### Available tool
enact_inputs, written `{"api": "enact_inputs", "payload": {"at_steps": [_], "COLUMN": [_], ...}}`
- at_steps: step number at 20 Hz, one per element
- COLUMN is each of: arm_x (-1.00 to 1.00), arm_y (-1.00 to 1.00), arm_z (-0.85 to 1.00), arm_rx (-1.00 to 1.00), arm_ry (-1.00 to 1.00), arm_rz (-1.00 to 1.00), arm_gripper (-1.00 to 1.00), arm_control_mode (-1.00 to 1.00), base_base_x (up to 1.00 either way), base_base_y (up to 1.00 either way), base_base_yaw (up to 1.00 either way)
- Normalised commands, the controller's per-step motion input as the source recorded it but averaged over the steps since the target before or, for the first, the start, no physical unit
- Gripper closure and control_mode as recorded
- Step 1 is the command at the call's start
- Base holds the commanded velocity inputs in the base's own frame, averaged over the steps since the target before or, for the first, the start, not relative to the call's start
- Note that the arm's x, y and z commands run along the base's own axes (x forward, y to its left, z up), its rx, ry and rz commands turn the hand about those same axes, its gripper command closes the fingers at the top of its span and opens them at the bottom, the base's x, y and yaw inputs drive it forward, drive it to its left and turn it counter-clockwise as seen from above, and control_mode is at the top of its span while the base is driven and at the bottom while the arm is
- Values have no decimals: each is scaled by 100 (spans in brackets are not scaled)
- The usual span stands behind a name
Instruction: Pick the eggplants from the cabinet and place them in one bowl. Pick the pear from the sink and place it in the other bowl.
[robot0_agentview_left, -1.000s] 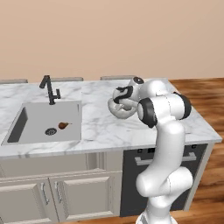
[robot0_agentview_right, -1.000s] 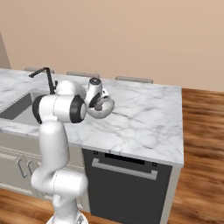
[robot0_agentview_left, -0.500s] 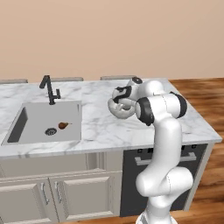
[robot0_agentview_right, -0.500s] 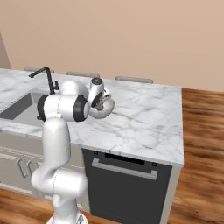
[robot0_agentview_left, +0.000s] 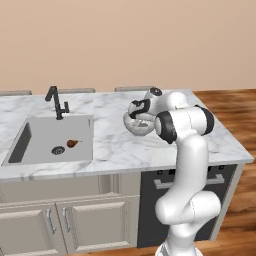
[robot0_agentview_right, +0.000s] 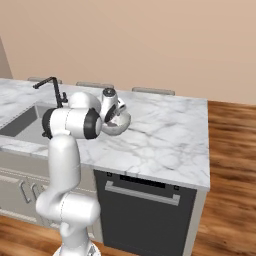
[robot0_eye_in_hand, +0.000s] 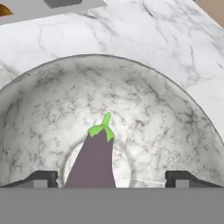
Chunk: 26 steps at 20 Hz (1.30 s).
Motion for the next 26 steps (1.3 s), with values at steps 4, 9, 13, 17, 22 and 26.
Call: {"api": "enact_inputs", "payload": {"at_steps": [4,9,13,17,22,26], "arm_x": [0,-2,-53,-99,-100,-100], "arm_y": [0,0,-4,0,9,0], "arm_z": [42,57,30,13,0,27], "arm_rx": [-5,4,18,11,15,33], "arm_ry": [-8,-10,-15,-21,-22,-17], "arm_rz": [1,-7,-33,-41,-44,-39], "arm_gripper": [-100,-100,-100,-100,-100,-100], "arm_control_mode": [-100,-100,-100,-100,-100,-100], "base_base_x": [0,0,0,0,0,0], "base_base_y": [0,0,0,0,0,0], "base_base_yaw": [0,0,0,0,0,0]}}
